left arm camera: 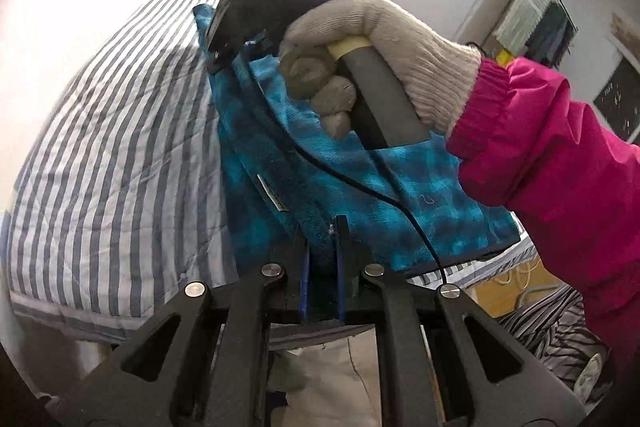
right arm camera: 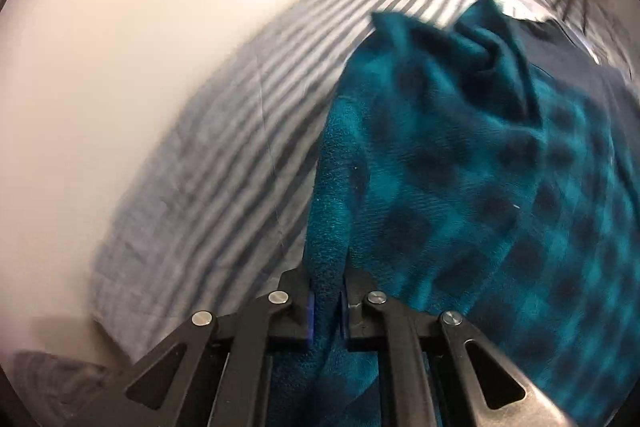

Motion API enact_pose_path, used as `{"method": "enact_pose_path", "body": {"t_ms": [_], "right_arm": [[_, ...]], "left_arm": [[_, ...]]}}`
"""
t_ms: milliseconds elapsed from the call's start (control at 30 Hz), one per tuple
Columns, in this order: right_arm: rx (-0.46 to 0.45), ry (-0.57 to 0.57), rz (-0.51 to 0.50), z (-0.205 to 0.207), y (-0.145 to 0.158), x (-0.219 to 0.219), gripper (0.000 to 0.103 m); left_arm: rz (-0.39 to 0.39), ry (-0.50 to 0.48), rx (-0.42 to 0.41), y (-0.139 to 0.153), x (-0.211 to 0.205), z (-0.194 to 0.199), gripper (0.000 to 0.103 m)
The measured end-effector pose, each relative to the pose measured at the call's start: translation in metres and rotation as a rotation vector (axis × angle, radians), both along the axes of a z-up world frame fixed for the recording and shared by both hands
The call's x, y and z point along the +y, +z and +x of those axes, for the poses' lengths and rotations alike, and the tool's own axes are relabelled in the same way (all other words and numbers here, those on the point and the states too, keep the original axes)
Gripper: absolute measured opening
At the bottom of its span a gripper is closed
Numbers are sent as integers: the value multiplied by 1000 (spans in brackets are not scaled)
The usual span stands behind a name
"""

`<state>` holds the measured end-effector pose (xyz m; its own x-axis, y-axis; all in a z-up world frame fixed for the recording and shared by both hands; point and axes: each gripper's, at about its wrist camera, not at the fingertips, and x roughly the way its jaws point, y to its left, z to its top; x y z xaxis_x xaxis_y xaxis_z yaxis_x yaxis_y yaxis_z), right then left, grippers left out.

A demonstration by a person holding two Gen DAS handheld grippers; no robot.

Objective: Fold large clothes

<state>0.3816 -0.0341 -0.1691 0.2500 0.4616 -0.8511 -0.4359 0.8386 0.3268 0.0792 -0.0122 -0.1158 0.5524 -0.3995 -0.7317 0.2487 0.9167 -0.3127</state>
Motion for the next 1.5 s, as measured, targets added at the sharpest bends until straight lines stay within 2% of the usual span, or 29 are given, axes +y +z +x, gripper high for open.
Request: {"method": "enact_pose_path", "body": {"t_ms": [67,200,267,367,433,533,733,833,900,933,1000,1033,1067,1167,1300,1367,1500], "right_arm": [[10,-70,154,-2,7,-43,6],[32,-201,378,-8,-4,-123,6],[66,-293,478,-11,-23,-167,6],[139,-410,555,-20,-55,-212,6],[184,-466,516,-23,-75,-230,6],[186,-469,454,-22,-84,-238,6],[115,-449,284,-12,-67,-228,5],[84,-441,249,-11,-56,-225,5],[78,-430,254,-12,-52,-224,5],[81,-426,250,-13,-48,-224,10],[79,-412,211,-19,-37,-222,16],[75,-402,185,-23,-31,-225,27],[52,-391,153,-29,-20,-227,31],[0,-355,139,-49,12,-237,32],[-59,-334,159,-85,53,-249,33],[-103,-328,166,-118,72,-256,33],[-162,-328,144,-143,84,-260,34]], "left_arm": [[20,-30,-12,1,-12,0,8],[47,-111,-18,1,-44,2,8],[59,-147,-14,0,-60,4,8],[87,-197,11,-11,-84,9,8],[99,-225,36,-21,-97,11,8],[87,-245,79,-33,-107,14,8],[87,-253,99,-41,-113,18,8],[68,-257,96,-39,-111,12,10],[40,-270,103,-33,-105,11,16],[10,-290,112,-29,-101,8,17],[-28,-319,120,-22,-89,-2,17],[-41,-329,121,-18,-84,-7,17],[-50,-336,119,-13,-74,-13,17],[-52,-339,102,0,-44,-28,17],[1,-256,72,10,-11,-29,17],[24,-220,59,9,-3,-18,17],[25,-199,71,2,-7,-2,17]]}}
